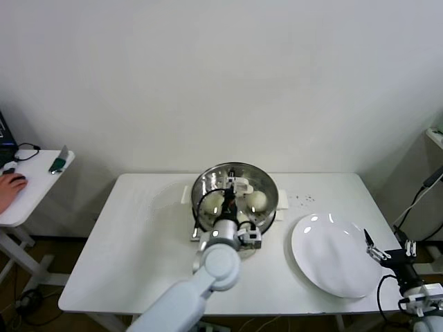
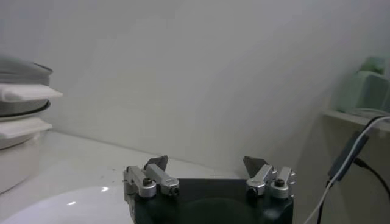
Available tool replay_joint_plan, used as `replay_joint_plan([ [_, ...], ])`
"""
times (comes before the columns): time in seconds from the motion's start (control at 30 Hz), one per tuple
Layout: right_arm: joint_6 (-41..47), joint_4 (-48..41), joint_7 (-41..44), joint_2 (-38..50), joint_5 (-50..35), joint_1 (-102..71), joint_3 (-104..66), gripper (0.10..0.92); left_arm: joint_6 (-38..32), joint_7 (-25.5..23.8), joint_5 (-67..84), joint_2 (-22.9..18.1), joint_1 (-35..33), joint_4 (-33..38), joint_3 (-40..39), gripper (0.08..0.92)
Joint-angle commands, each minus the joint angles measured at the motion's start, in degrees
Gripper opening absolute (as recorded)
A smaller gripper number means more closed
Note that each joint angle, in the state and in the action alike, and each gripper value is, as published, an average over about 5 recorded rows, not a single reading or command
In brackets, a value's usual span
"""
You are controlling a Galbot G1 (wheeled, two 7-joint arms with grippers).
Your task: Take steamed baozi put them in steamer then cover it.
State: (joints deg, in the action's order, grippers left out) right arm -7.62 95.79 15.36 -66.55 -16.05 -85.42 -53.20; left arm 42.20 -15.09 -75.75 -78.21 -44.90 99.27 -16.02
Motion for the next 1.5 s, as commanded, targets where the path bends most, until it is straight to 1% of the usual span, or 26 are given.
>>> replay_joint_plan([
  [0.03, 3.58, 1.05, -1.37, 0.23, 0.93, 0.50, 0.21, 0.823, 2.80, -0.09, 3.25, 5.44, -4.12, 12.96, 0.55, 0.631],
  [0.13, 4.57, 1.88, -1.52, 0.28, 0.44, 0.44, 0.42, 0.823, 2.80, 0.38, 4.83, 7.69, -6.16, 16.46, 1.52, 0.717],
  [0.2, 4.94, 2.36, -1.66, 0.22, -0.38, 0.54, 0.66, 0.823, 2.15, 1.71, 6.86, 9.41, -8.17, 18.95, 3.08, 0.770],
  [0.3, 5.24, 2.93, -1.75, 0.21, -0.59, 0.62, 1.30, 0.823, -1.02, 6.40, 12.04, 11.37, -12.01, 22.11, 7.60, 0.813],
  [0.43, 5.05, 3.10, -1.74, 0.06, -0.54, 0.85, 2.15, 0.823, -8.92, 15.30, 25.15, 13.49, -15.68, 24.43, 16.15, 0.822],
  [0.57, 4.92, 3.22, -1.60, 0.00, -0.51, 0.93, 2.70, 0.823, -18.69, 23.95, 45.21, 16.69, -19.88, 25.50, 25.12, 0.823],
  [0.67, 4.91, 3.32, -1.55, 0.04, -0.64, 1.05, 3.17, 0.823, -27.24, 27.17, 56.82, 16.73, -24.85, 24.83, 33.20, 0.823],
  [0.77, 4.96, 3.53, -1.52, 0.06, -0.72, 1.19, 3.73, 0.823, -35.81, 26.59, 65.62, 14.45, -30.63, 22.96, 40.45, 0.823],
  [0.83, 5.06, 3.73, -1.49, 0.09, -0.67, 1.21, 4.07, 0.823, -40.12, 25.16, 70.66, 12.58, -34.22, 21.52, 43.83, 0.823],
  [0.93, 5.24, 4.06, -1.48, 0.04, -0.61, 1.18, 4.53, 0.823, -44.87, 23.32, 77.03, 9.94, -38.23, 18.83, 46.88, 0.823],
  [1.07, 5.23, 4.75, -1.44, -0.48, -0.57, 0.95, 5.10, 0.823, -49.36, 22.12, 82.58, 5.57, -41.05, 14.08, 49.05, 0.823],
  [1.17, 5.16, 5.30, -1.40, -1.05, -0.71, 0.76, 5.70, 0.823, -51.76, 21.46, 83.47, 2.17, -42.36, 11.19, 49.87, 0.823],
  [1.23, 5.25, 5.50, -1.34, -1.14, -0.69, 0.73, 6.26, 0.823, -52.93, 21.31, 82.96, 1.19, -42.82, 9.50, 49.62, 0.823],
  [1.5, 8.20, 4.57, -1.16, 2.64, -1.58, 4.81, 9.08, 0.823, -52.26, 22.61, 81.80, 1.65, -42.54, 6.31, 48.50, 0.823],
])
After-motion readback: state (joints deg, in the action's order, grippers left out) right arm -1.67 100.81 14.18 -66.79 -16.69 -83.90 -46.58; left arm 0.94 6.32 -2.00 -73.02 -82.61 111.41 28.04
